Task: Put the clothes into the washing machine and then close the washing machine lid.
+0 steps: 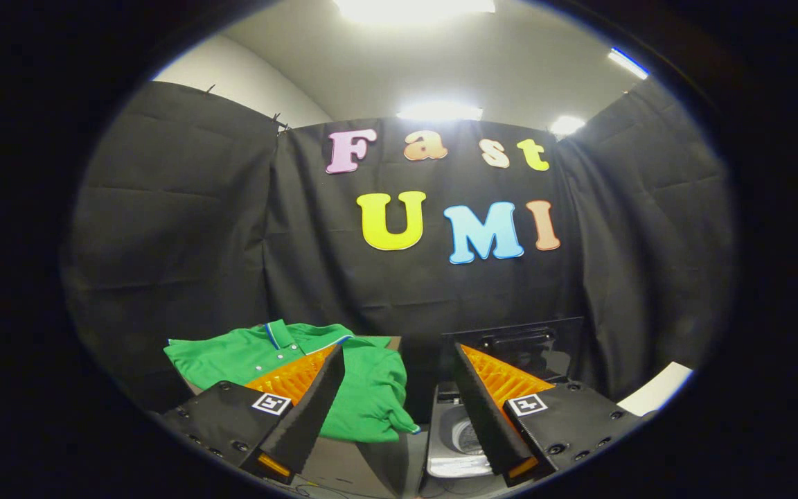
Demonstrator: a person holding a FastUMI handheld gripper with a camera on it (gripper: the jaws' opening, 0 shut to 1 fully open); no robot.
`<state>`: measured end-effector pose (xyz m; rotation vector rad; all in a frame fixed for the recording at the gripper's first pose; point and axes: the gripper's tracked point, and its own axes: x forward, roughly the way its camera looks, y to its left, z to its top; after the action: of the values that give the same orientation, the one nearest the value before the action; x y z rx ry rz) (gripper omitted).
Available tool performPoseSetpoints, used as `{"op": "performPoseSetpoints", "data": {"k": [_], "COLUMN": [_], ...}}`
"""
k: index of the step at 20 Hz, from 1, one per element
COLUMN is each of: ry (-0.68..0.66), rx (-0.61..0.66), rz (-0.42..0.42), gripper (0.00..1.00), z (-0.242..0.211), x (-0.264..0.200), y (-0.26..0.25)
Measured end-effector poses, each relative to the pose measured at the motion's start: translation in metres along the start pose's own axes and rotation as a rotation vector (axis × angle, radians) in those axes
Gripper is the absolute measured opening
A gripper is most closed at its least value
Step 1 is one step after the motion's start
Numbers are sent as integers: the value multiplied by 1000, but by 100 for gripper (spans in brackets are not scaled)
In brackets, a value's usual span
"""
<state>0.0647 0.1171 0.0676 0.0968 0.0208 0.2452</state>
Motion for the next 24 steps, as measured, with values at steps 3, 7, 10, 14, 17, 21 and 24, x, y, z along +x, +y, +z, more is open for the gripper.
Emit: {"op": "performPoseSetpoints", "data": {"k": [3, 7, 10, 14, 17, 21, 24], "ry": [22, 40, 59, 106, 139, 190, 221], "rx": [-43, -52, -61, -70, -74, -61, -46], "rz": [35, 73, 99, 137, 143, 179, 194], "gripper": [98, 98, 98, 98, 98, 98, 98], "z": [-2, 0, -1, -4, -9, -17, -22], "x": [21, 41, 56, 72, 81, 96, 105], "y": [21, 49, 69, 94, 109, 133, 147]}}
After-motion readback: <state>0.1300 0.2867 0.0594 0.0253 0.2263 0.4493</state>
